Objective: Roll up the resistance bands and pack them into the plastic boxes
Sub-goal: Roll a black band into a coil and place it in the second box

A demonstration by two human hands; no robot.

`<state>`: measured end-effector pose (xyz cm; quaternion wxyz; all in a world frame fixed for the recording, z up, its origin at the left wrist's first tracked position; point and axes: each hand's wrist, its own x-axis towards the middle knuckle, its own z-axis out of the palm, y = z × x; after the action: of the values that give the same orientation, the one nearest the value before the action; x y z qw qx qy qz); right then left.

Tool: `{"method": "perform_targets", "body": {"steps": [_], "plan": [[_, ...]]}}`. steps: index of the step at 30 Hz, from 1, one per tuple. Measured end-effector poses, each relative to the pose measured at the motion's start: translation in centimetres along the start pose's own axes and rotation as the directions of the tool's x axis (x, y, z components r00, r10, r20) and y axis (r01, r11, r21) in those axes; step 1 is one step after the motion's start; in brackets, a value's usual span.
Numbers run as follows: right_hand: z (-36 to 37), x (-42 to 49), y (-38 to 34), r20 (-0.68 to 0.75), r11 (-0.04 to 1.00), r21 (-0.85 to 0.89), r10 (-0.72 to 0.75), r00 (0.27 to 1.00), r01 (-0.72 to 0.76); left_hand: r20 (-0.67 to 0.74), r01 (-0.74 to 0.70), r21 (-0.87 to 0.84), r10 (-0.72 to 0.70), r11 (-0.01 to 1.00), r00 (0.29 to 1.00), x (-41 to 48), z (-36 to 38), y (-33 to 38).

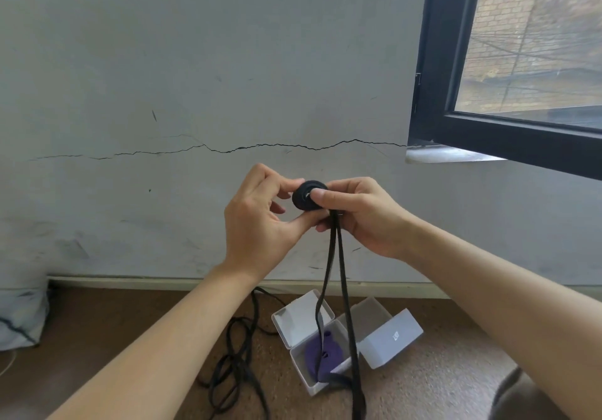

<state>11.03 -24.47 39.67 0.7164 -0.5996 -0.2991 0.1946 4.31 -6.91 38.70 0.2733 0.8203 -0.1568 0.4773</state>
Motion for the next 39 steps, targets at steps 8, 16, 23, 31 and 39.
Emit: {"method": "perform_targets", "body": {"steps": [8, 16, 23, 31, 39], "plan": [[-1.4, -0.4, -0.2, 0.177, 0.99, -0.03, 0.139, 0.974, -0.135, 0.219, -0.021, -0.154, 0.055, 0.988, 0.974, 0.5, -1.5, 0.2], [-0.1, -0.3, -0.2, 0.232, 0.982, -0.09, 0.182, 0.956, -0.165, 0.114, 0.088, -0.17, -0.069, 0.981, 0.991, 0.7, -1.7, 0.9], [1.5, 0.2, 0.5, 0.139, 0.977, 0.021, 0.206, 0.969, -0.211, 0.081, 0.056, -0.135, -0.046, 0.989, 0.996, 0.9, -1.2, 1.0], [2.9, 0.1, 0.4, -0.045, 0.985, -0.104, 0.13, 0.99, -0.134, 0.052, 0.04, -0.106, -0.035, 0.994, 0.998, 1.1, -1.1, 0.0], [2.5, 0.1, 0.3, 0.059, 0.991, -0.003, 0.133, 0.989, -0.133, 0.093, 0.096, -0.186, -0.08, 0.978, 0.992, 1.1, -0.8, -0.4]]}}
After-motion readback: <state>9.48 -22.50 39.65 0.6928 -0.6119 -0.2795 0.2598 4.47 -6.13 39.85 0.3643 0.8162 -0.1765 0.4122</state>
